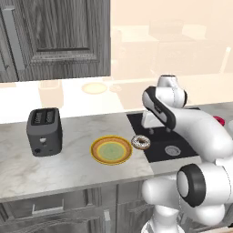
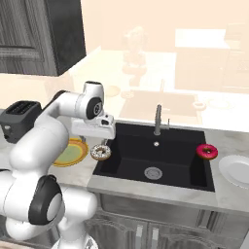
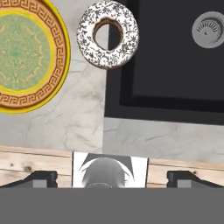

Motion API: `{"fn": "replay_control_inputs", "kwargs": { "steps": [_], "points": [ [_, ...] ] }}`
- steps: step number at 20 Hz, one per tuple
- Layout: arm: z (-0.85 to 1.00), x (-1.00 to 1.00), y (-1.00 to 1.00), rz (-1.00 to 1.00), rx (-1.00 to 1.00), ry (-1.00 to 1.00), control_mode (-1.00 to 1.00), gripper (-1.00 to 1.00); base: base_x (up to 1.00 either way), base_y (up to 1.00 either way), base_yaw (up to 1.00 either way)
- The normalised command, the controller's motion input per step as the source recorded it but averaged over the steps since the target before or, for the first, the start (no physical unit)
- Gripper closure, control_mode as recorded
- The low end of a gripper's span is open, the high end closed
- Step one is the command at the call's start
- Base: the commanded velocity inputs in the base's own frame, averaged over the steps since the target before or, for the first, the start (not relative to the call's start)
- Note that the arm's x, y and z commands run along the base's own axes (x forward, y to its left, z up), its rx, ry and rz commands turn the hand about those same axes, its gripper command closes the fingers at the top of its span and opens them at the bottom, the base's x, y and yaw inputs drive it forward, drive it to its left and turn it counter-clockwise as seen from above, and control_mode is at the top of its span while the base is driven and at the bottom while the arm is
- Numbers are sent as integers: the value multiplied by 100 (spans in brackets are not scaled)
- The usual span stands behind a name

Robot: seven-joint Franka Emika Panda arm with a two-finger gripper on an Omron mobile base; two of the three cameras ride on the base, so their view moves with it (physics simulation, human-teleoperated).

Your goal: Place the pastries on the plates.

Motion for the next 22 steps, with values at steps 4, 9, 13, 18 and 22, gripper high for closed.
{"fn": "replay_control_inputs", "kwargs": {
  "steps": [4, 9, 13, 18, 22],
  "points": [
    [-21, 0, 0, 0, 0, 9, -100, -100, 0, 0, 0],
    [-17, 0, 0, 0, 0, 9, -100, -100, 0, 0, 0],
    [-17, 0, 0, 0, 0, 7, -100, -100, 0, 0, 0],
    [-23, 1, 0, 0, 0, 3, -100, -100, 0, 0, 0],
    [-24, 14, 0, 0, 0, 0, -100, -100, 0, 0, 0]
  ]
}}
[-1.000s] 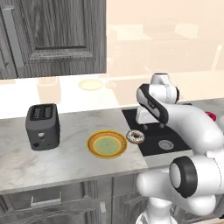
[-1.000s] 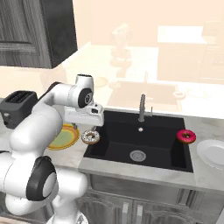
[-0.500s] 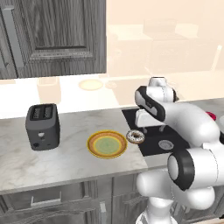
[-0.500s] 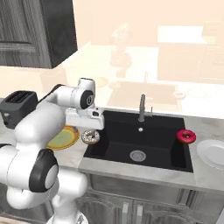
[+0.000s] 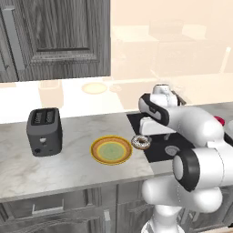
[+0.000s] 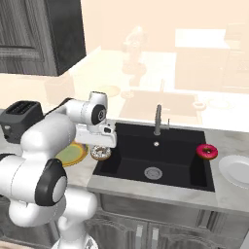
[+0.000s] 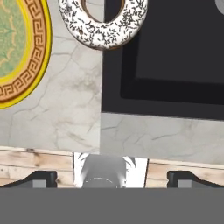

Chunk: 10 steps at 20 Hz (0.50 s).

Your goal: Place the pastries on the plates.

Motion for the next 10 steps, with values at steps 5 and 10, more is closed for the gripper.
{"fn": "replay_control_inputs", "kwargs": {
  "steps": [5, 10],
  "points": [
    [-18, 22, 0, 0, 0, 0, -100, -100, 0, 0, 0],
    [-15, 25, -5, 0, 0, 0, -100, -100, 0, 0, 0]
  ]
}}
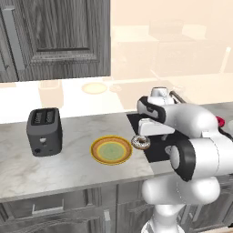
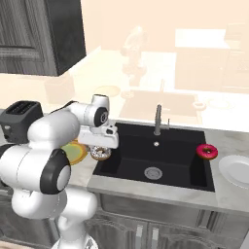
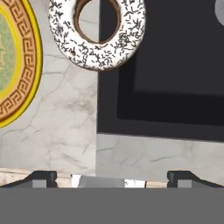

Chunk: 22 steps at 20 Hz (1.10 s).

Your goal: Place the pastries on the plates.

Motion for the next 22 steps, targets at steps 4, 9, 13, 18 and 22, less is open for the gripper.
{"fn": "replay_control_inputs", "kwargs": {
  "steps": [4, 9, 13, 18, 22],
  "points": [
    [-17, 27, -10, 0, 0, 0, -100, -100, 0, 0, 0],
    [-19, 28, -6, 0, 0, 0, -100, -100, 0, 0, 0],
    [-19, 31, -4, 0, 0, 0, -100, -100, 0, 0, 0],
    [-21, 31, 0, 0, 0, 0, -100, -100, 0, 0, 0],
    [-14, 23, 0, 0, 0, 0, -100, -100, 0, 0, 0]
  ]
}}
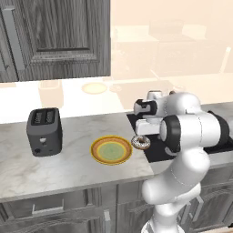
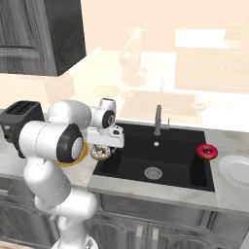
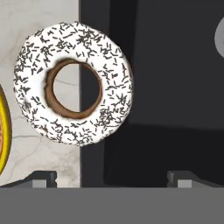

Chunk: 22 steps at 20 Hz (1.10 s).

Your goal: Place the pastries on the plates.

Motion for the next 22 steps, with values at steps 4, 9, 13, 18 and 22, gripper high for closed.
{"fn": "replay_control_inputs", "kwargs": {
  "steps": [4, 9, 13, 18, 22],
  "points": [
    [-13, 20, 0, 0, 0, 0, -100, -100, 0, 0, 0],
    [-12, 20, -4, 0, 0, 0, -100, -100, 0, 0, 0],
    [-24, 11, -5, 1, 0, 0, -100, -100, 0, 0, 0],
    [-28, 7, 0, 1, 0, 0, -100, -100, 0, 0, 0],
    [-15, 15, 0, 0, 0, 0, -100, -100, 0, 0, 0]
  ]
}}
